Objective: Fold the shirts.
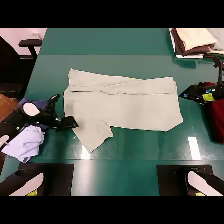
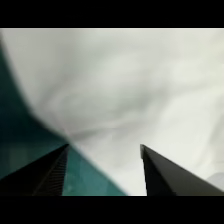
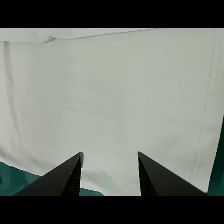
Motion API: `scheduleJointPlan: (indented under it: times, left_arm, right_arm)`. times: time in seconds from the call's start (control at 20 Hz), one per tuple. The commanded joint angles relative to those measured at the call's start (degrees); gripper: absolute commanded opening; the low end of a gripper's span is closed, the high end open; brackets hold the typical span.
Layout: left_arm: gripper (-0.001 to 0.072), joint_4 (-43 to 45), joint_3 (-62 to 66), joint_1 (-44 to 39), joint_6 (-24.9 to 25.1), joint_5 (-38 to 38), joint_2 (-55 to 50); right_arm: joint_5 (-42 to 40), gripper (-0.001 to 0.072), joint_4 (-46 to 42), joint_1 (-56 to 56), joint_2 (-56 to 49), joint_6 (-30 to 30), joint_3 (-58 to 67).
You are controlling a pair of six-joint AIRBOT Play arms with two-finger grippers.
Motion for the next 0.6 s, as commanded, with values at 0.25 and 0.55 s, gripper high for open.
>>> scheduleJointPlan:
  times: [0.25, 0.55]
  left_arm:
    - [0.0031, -3.56, -0.46, -5.53, -0.24, 2.71, 0.26]
    - [0.0022, -3.32, 5.51, -5.53, 0.22, -0.02, 1.84]
  right_arm:
    - [6.4, 0.0404, -0.52, -3.56, 1.09, 0.02, -0.46]
    - [9.27, 0.0461, -6.43, -13.03, -0.59, 0.33, -11.39]
